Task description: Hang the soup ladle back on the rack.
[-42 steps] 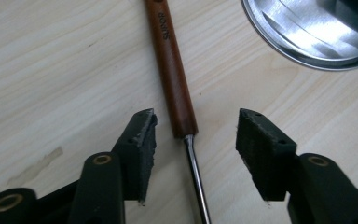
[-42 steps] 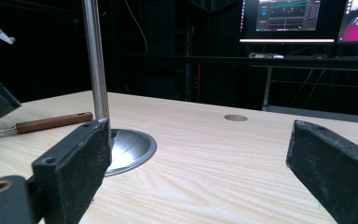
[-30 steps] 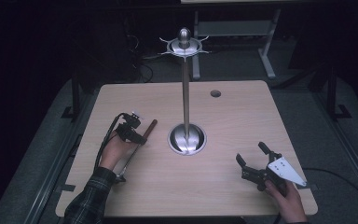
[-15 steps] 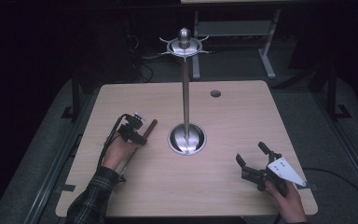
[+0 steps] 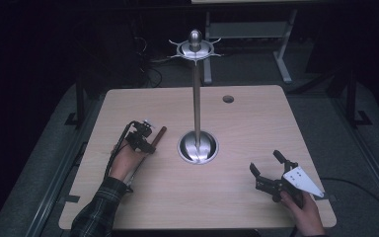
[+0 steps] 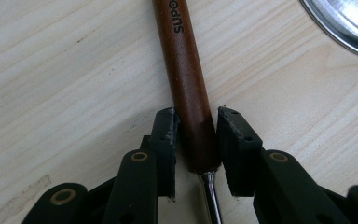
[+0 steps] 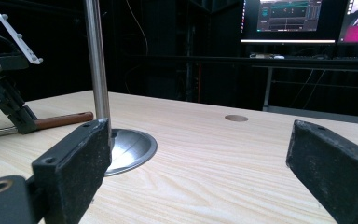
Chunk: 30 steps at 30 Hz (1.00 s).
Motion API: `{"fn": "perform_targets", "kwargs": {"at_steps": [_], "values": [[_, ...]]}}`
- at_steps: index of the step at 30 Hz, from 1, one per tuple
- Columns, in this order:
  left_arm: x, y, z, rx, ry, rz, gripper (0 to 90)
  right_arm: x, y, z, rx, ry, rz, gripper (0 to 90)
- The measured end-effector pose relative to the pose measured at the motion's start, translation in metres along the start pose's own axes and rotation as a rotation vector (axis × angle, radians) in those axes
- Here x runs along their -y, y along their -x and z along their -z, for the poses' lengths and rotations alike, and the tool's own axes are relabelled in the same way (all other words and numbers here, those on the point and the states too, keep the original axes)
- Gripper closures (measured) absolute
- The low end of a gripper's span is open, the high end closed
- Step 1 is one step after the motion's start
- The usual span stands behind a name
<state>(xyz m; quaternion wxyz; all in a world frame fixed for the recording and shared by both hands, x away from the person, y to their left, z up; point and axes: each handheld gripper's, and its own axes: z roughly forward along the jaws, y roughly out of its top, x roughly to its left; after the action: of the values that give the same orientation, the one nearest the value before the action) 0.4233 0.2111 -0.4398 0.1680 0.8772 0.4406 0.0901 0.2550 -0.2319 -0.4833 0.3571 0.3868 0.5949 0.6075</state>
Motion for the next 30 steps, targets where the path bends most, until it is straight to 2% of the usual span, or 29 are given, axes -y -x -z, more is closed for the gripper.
{"fn": "perform_targets", "kwargs": {"at_steps": [9,15,20,24,30], "values": [[0.000,-0.001,0.000,0.002,-0.004,0.006,73.6,0.000,0.000,0.000,0.000,0.000,0.001,6.1],[0.001,0.000,0.001,0.001,-0.003,0.003,73.9,0.000,0.000,0.000,0.000,0.000,0.001,6.1],[0.002,-0.002,0.002,0.035,0.006,-0.008,73.9,0.000,0.000,0.000,-0.001,0.000,0.002,6.1],[0.002,-0.002,0.011,0.051,0.061,-0.013,73.9,0.000,0.000,0.000,-0.001,0.000,0.001,6.2],[0.007,-0.004,0.029,0.134,0.154,-0.036,73.9,0.000,0.000,0.000,0.000,0.001,0.002,6.1]]}}
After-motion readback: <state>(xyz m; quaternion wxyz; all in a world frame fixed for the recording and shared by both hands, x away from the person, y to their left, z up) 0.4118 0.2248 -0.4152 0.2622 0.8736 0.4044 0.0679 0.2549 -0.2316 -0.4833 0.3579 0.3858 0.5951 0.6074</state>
